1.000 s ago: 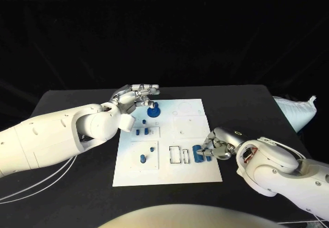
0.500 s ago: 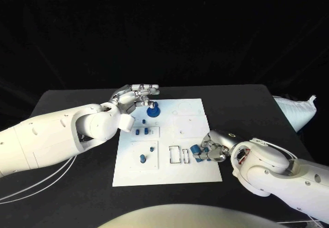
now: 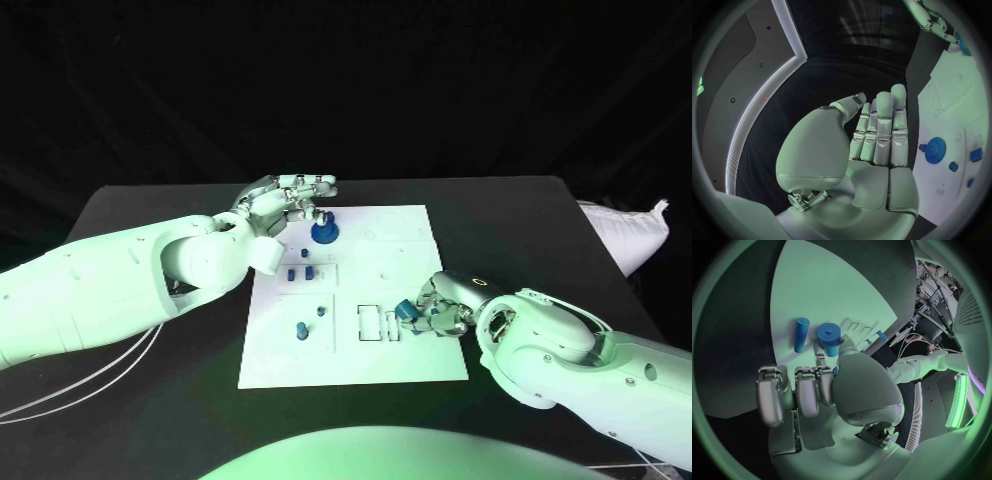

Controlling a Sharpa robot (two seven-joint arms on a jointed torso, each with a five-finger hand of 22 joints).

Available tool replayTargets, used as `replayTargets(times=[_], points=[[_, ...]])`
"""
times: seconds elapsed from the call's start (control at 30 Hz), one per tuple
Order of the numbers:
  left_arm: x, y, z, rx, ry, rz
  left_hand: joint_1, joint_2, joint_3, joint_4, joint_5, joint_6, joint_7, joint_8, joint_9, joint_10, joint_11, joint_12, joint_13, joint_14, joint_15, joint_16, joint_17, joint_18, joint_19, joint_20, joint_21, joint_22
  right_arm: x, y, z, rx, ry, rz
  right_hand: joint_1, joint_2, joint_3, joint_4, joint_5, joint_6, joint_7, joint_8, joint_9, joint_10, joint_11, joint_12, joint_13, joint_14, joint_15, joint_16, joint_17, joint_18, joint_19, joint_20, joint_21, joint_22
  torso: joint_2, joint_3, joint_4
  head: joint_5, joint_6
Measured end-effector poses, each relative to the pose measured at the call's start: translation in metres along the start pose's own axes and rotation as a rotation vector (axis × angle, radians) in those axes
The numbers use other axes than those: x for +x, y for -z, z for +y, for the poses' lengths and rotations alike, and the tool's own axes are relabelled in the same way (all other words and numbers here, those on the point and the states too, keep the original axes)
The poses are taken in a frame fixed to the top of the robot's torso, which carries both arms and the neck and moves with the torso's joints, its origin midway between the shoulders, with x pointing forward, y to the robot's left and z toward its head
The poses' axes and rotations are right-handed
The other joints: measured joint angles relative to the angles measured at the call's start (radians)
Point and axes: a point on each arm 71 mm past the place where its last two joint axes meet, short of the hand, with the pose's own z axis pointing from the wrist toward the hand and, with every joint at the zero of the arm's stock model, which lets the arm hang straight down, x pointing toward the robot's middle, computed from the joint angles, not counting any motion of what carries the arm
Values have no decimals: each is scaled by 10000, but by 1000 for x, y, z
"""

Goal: Assemble the parts on the task board

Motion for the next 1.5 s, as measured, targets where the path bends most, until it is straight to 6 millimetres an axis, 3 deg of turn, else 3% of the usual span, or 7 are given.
replayTargets(times=[0.23, 0.6, 0.83, 0.93, 1.0, 1.4, 1.5], points=[[-1, 0, 0, -7, -3, -11, 0, 0, 0, 0, 0, 0, 0, 0, 0, 0, 0, 0, 0, 0, 0, 0, 0, 0, 0, 0, 0, 1, 1, 6, -3, 121, -511, -243, 75, -3, 318, -175, 52, 75, 37, 64, 59, 41, -138, 114, -20, -27, -46, 0, -1, 0, 2, -3, 39, -1, 1, 6, -18, 29, 26], [-1, 0, 0, -17, 4, 10, 0, 0, 0, 0, 0, 0, 0, 0, 0, 1, -1, 0, 0, 0, 0, 0, 1, 0, 0, 0, 0, 1, -5, 14, 15, -157, -1806, -679, 109, -11, 327, 43, 147, 89, 51, 64, 58, 41, -138, 139, -18, 0, -74, -1, -2, 1, -2, -75, 39, 7, 13, 2, 2, 16, 58], [1, -1, 1, -25, 17, 47, 0, 0, 0, 0, 0, 0, 0, 0, -1, 1, -1, 0, 0, 0, 0, 0, 2, 0, 0, 0, 0, 2, -2, 8, 31, -363, -2165, -322, -428, 520, 79, 351, 786, 143, 105, 64, 59, 40, -137, 131, 27, 0, -73, -1, -2, 22, -2, -74, 38, 6, 14, -7, 12, 35, 57], [1, -1, 1, -28, 22, 64, 0, 0, 0, 0, 0, 0, 0, 0, 0, 1, -1, 0, 0, 0, 0, 0, 2, 1, 0, 0, 0, 2, 1, 4, 38, -461, -2186, -38, -678, 598, -52, 328, 806, 148, 108, 64, 73, 18, -158, 56, 26, 0, -73, -1, -2, 22, 9, -84, 38, 6, 17, -8, 12, 40, 65], [2, -1, 1, -31, 25, 73, 0, 0, 0, 0, 0, 0, 0, -1, 0, 1, -1, 0, 0, 0, 0, 0, 2, 0, 0, 0, 0, 2, 4, 2, 41, -487, -2150, 154, -822, 595, -92, 323, 827, 173, 112, 65, 366, 8, -170, 3, 13, -2, -75, -1, -2, 23, 33, -109, 38, 6, 20, -8, 19, 47, 67], [2, -1, 1, -47, 6, 115, 0, 0, 0, 0, 0, 0, -1, -1, 0, 1, -1, 0, 0, 0, 0, 0, 2, -1, 0, 0, 0, 2, 9, -5, 47, -519, -1653, 755, -1161, 614, -255, 315, 629, 497, -102, 56, 535, 47, -213, -74, -1, 1, -146, -1, 5, 26, -3, -144, 38, 4, 30, -12, 24, 83, 52], [3, -2, 1, -50, -2, 127, 0, 0, 0, 0, 0, 0, 0, -1, 0, 1, -1, 0, 0, 0, 0, 0, 3, -1, 0, 0, 0, 2, 9, -6, 47, -513, -1489, 775, -1495, 657, -474, 323, 224, 671, -275, 48, 596, 50, -271, -99, -4, -1, -149, -1, 5, 26, -3, -144, 38, 4, 30, -7, 24, 90, 52]])
